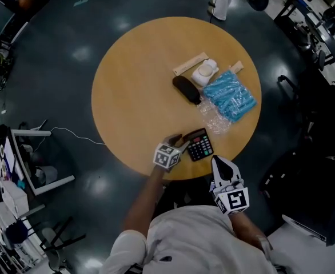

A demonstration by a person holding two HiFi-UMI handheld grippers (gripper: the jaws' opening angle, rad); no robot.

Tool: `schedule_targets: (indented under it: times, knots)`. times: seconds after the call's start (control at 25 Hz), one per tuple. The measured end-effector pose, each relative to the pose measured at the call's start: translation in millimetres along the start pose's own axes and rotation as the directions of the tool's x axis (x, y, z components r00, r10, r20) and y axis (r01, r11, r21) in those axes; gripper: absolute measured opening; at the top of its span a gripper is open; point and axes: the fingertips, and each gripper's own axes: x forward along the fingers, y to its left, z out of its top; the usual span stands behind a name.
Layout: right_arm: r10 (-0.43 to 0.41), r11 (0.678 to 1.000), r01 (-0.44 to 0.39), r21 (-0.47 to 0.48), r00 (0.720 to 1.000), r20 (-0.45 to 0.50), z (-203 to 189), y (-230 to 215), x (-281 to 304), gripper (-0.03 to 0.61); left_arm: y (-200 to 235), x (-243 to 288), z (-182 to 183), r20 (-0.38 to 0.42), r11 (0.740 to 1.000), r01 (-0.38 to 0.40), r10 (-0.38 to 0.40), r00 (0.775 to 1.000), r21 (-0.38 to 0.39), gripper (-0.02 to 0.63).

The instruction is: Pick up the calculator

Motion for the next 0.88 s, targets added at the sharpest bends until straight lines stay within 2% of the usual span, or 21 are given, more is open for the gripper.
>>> schedule_targets:
  times: [0.12, 0.24, 0.64, 0.76, 0.88]
  knots:
    - [0.005, 1.000, -0.005, 0.013, 1.000, -0.014, -4, -5, 2, 0.015, -2, 15, -6, -0.066, 0.999, 0.039, -0.039, 0.997, 0.000, 0.170]
    - [0.011, 1.000, -0.011, 0.022, 1.000, -0.021, -7, -6, 4, 0.015, -3, 23, -5, -0.089, 0.998, 0.065, -0.065, 0.994, -0.008, 0.170]
    - [-0.003, 1.000, 0.003, 0.022, 1.000, -0.023, -9, -6, 15, 0.015, -18, 5, -2, -0.012, 0.983, 0.151, -0.153, 0.988, -0.104, 0.080]
    - [-0.006, 1.000, 0.006, 0.009, 1.000, -0.022, -8, -3, 17, 0.015, -24, -6, 0, 0.022, 0.985, 0.133, -0.131, 0.991, -0.109, 0.070]
    - [-0.009, 1.000, 0.009, -0.007, 1.000, -0.020, -9, 2, 18, 0.015, -27, -24, 3, 0.063, 0.994, 0.053, -0.047, 0.997, -0.096, 0.064]
